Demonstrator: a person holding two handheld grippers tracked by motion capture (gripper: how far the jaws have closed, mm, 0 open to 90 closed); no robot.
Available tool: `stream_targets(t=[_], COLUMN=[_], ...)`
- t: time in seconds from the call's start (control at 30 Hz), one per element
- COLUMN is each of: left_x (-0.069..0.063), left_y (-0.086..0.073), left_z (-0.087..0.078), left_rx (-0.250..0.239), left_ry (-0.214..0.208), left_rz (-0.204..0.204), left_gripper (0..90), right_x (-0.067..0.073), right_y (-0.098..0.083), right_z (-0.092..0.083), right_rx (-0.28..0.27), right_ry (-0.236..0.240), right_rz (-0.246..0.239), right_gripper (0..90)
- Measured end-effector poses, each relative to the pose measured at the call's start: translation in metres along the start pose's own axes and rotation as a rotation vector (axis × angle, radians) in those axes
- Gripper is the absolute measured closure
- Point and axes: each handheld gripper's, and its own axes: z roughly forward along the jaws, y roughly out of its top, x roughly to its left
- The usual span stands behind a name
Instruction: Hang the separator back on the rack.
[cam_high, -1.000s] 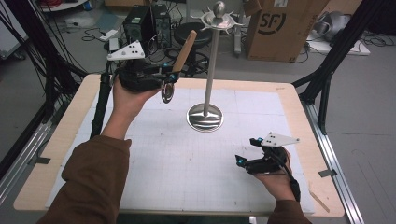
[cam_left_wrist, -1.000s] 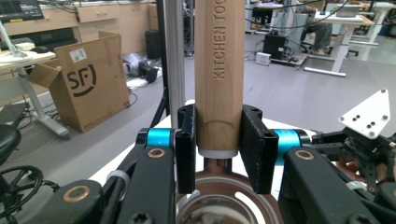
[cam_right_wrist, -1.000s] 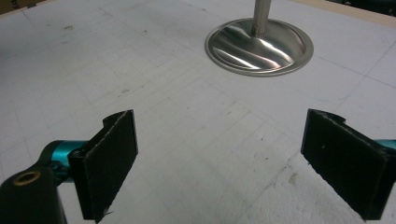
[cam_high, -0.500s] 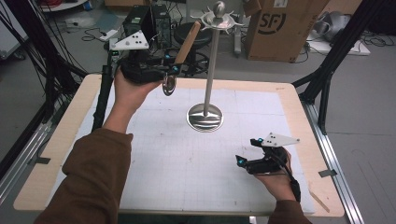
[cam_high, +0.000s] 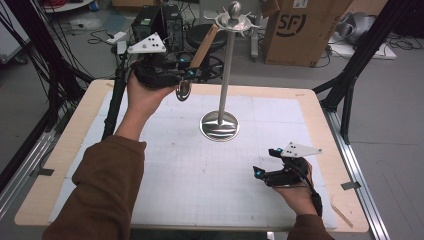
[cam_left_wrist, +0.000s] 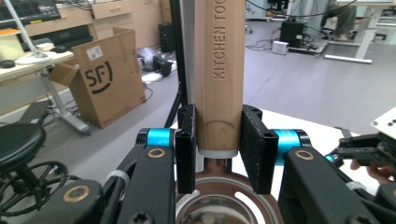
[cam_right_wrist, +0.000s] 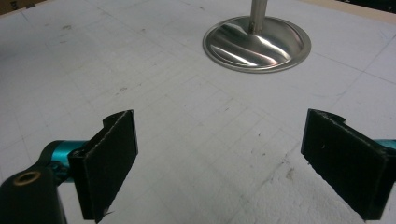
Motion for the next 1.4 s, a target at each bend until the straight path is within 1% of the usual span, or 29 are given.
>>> stream_targets(t=[0.17, 0.23, 0.3, 0.47, 0.6, 0.63, 0.77, 0.87, 0.93, 1.1, 1.2, 1.4], left_x=[0.003, 0.004, 0.005, 0.006, 0.005, 0.005, 0.004, 0.003, 0.004, 0.005, 0.006, 0.006], left_y=[0.000, 0.000, 0.000, -0.002, -0.003, -0.004, -0.006, -0.005, -0.005, -0.005, -0.006, -0.006], left_z=[0.005, 0.008, 0.010, 0.017, 0.022, 0.024, 0.030, 0.033, 0.034, 0.036, 0.036, 0.034], left_rx=[0.002, 0.005, 0.008, 0.009, 0.020, 0.018, 0.022, 0.027, 0.033, 0.033, 0.029, 0.041], left_ry=[0.013, 0.016, 0.020, 0.019, 0.016, 0.013, 0.006, 0.004, 0.007, -0.006, -0.008, 0.011], left_rz=[-0.003, -0.007, -0.009, -0.017, -0.018, -0.027, -0.039, -0.046, -0.042, -0.050, -0.064, -0.071], left_gripper=[69.0, 69.1, 69.1, 69.0, 69.0, 69.0, 69.0, 69.0, 68.9, 68.5, 65.7, 57.1], right_x=[0.000, 0.000, 0.000, -0.002, -0.002, -0.002, -0.002, -0.002, -0.002, -0.002, -0.001, -0.001], right_y=[0.000, 0.000, -0.001, -0.001, -0.002, -0.002, -0.002, -0.002, -0.002, -0.002, -0.002, -0.002], right_z=[0.000, -0.001, -0.001, -0.001, -0.001, -0.001, -0.001, -0.001, -0.001, -0.002, -0.002, -0.002], right_rx=[-0.001, 0.000, -0.001, -0.003, -0.001, 0.001, -0.002, -0.001, -0.004, -0.005, -0.004, -0.005], right_ry=[0.003, 0.004, 0.002, 0.000, 0.001, 0.002, 0.002, 0.003, 0.004, 0.007, 0.005, 0.005], right_rz=[0.000, 0.011, 0.008, 0.006, 0.008, 0.010, 0.009, 0.006, 0.001, 0.002, 0.007, 0.002], right_gripper=[9.7, 9.6, 9.6, 9.6, 9.6, 9.6, 9.6, 9.6, 9.6, 9.7, 9.6, 9.6])
